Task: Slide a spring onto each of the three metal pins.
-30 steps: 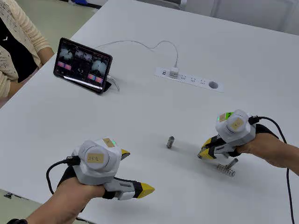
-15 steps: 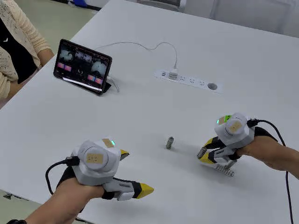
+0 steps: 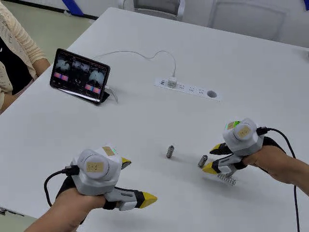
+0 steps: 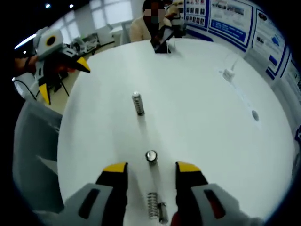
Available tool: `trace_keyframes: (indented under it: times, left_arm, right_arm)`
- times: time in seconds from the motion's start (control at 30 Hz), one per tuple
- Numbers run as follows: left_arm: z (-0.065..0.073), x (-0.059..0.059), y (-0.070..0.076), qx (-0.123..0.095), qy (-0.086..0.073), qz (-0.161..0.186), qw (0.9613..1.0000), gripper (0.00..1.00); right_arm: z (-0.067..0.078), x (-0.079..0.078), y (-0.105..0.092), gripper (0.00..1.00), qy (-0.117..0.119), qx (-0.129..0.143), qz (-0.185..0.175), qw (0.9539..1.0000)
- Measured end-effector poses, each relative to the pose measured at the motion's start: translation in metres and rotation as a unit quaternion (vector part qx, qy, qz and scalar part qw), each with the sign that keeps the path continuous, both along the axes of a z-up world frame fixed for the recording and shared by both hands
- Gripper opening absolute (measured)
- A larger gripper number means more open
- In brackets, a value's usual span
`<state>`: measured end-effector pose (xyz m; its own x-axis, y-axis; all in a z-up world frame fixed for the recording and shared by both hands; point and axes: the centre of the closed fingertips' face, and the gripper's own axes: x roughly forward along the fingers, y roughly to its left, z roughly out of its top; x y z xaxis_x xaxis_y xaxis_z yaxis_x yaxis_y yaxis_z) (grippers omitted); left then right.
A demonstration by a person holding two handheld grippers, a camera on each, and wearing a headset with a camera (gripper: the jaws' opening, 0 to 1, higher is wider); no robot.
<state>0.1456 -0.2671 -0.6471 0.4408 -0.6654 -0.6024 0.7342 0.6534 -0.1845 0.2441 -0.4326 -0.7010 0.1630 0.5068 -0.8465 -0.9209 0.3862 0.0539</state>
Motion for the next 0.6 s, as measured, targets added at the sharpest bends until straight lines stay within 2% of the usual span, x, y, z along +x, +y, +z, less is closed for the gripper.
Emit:
trace_keyframes:
  times: [0.2,0.33,0.47,0.6]
  left_arm:
    - [0.008,0.004,0.000,-0.003,-0.007,0.002,1.0000,0.74]
    - [0.010,0.004,-0.002,-0.003,-0.010,-0.001,0.9999,0.74]
    - [0.012,0.003,-0.004,-0.002,-0.013,-0.005,0.9999,0.74]
    - [0.013,0.003,-0.004,-0.001,-0.015,-0.007,0.9999,0.74]
  right_arm:
    - [0.009,0.000,0.001,0.44,-0.001,0.030,-0.036,0.9989]
    - [0.015,0.000,-0.001,0.45,0.000,0.052,-0.067,0.9965]
    - [0.024,-0.001,-0.004,0.46,0.003,0.085,-0.101,0.9912]
    - [0.027,0.000,-0.010,0.47,0.005,0.099,-0.127,0.9870]
